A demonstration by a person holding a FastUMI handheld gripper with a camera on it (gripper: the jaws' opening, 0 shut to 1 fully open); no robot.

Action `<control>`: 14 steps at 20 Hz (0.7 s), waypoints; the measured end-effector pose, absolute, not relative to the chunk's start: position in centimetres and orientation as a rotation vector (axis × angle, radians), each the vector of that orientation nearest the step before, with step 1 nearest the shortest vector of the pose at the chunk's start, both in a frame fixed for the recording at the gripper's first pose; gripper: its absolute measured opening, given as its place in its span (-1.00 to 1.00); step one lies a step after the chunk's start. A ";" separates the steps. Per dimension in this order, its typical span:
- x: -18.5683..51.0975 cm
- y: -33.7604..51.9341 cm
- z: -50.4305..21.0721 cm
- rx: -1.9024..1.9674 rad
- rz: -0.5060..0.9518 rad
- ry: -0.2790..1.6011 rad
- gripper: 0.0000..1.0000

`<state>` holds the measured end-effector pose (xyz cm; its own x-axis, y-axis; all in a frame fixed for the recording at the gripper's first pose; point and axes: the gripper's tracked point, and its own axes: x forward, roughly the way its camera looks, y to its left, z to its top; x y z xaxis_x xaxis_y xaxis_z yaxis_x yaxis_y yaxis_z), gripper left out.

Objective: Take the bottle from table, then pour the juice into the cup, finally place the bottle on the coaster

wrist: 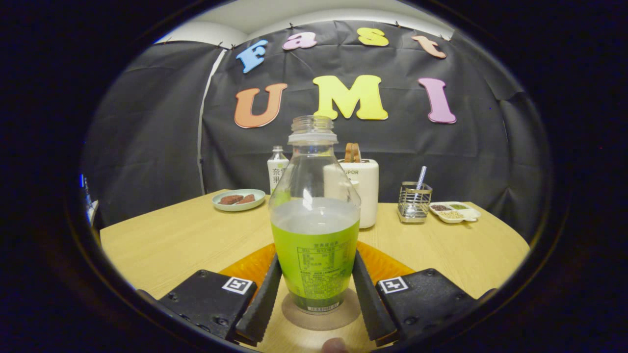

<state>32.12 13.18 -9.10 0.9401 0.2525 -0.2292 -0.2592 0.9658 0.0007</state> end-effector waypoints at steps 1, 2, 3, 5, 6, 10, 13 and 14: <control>32.1 13.0 -9.1 -0.029 0.258 0.231 0.58; 32.1 12.9 -9.0 -0.031 0.255 0.231 0.58; 32.1 12.7 -9.1 -0.033 0.254 0.231 0.59; 32.2 12.7 -9.2 -0.026 0.250 0.233 0.62; 32.0 12.5 -9.3 -0.024 0.248 0.238 0.64; 31.8 12.2 -9.0 -0.030 0.239 0.240 0.90; 30.7 11.8 -8.0 -0.017 0.232 0.227 1.00; 30.1 11.6 -7.4 -0.007 0.234 0.216 1.00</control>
<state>30.09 11.61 -7.43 0.9496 0.2295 -0.2135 -0.2309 0.9728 0.0184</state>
